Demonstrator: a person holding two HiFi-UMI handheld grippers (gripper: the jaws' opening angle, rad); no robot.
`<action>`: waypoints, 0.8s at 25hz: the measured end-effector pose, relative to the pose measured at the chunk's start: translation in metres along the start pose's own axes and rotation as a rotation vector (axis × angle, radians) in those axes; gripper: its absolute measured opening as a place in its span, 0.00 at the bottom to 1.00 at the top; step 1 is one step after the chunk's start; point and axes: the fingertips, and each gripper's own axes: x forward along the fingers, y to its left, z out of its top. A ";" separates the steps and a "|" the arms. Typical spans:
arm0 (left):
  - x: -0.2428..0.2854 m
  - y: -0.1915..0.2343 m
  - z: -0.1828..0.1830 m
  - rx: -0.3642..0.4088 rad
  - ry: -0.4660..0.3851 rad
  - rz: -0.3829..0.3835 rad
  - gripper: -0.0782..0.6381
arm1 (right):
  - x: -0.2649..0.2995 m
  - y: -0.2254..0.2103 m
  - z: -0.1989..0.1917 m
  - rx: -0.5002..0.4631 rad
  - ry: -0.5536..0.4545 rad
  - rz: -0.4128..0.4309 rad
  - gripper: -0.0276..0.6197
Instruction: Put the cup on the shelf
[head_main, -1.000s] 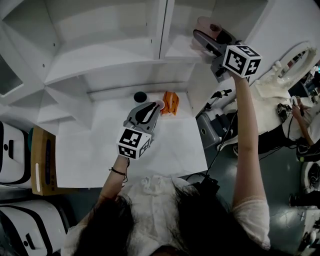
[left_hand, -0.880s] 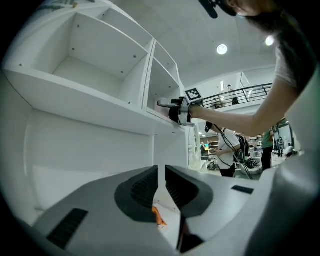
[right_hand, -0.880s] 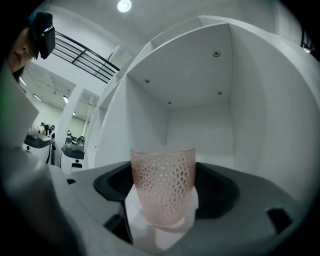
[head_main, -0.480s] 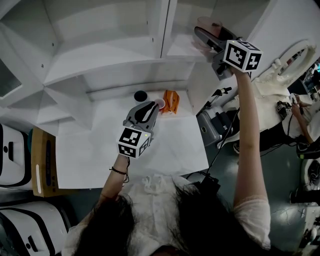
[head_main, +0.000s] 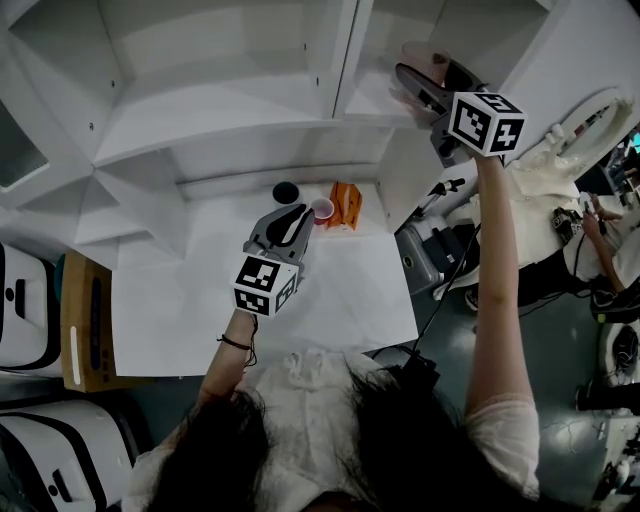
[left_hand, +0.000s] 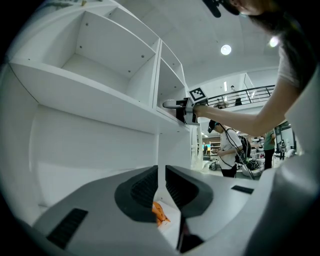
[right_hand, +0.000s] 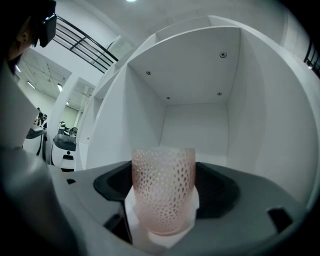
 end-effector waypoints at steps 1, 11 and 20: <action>-0.001 0.001 -0.001 -0.001 0.002 0.001 0.19 | -0.001 -0.001 -0.001 0.010 0.004 -0.004 0.58; -0.008 0.015 -0.004 -0.016 0.009 0.021 0.19 | -0.008 -0.005 -0.009 -0.027 0.043 -0.075 0.59; -0.019 0.031 -0.009 -0.025 0.010 0.045 0.19 | -0.015 -0.007 -0.016 -0.066 0.065 -0.162 0.60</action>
